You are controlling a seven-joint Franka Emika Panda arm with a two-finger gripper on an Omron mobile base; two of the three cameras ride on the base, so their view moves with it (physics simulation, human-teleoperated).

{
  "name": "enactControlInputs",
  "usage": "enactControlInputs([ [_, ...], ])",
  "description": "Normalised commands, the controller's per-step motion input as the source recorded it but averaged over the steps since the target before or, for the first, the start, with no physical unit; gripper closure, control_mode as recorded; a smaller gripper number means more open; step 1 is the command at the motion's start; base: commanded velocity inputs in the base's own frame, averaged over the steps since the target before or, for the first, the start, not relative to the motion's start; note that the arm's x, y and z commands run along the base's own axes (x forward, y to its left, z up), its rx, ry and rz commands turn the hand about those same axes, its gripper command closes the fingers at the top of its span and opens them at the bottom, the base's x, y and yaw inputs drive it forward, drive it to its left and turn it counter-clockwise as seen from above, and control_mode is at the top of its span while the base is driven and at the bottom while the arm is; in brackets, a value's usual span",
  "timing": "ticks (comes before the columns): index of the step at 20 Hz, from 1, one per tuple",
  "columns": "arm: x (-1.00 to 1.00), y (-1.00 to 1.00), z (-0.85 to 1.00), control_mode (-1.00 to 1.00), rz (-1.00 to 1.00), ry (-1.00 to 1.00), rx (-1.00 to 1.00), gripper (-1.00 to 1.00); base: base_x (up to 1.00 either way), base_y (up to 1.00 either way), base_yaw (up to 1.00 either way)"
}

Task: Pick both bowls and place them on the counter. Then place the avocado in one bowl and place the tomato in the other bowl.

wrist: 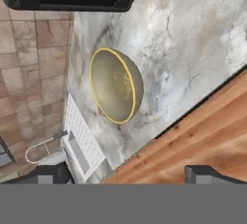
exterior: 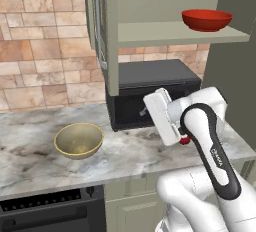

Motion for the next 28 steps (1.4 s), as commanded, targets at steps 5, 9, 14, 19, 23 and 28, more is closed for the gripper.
enactControlInputs([
  [5,-0.27,-0.48,0.71,-1.0,-0.07,0.03,-0.04,-1.0,0.0,0.0,0.0],
  [9,-0.28,-0.52,0.72,-1.0,-0.1,0.08,-0.07,-1.0,0.0,0.0,0.0],
  [14,-0.3,-0.56,0.66,-1.0,-0.09,0.15,-0.09,-1.0,0.0,0.0,0.0],
  [19,-0.33,-0.55,0.57,-1.0,-0.1,0.17,-0.1,-1.0,0.0,0.0,0.0],
  [23,-0.26,-0.47,0.54,-1.0,-0.11,0.14,-0.12,-1.0,0.0,0.0,0.0],
  [28,-0.21,-0.43,0.44,-1.0,-0.13,0.07,-0.15,-1.0,0.0,0.0,0.0],
])
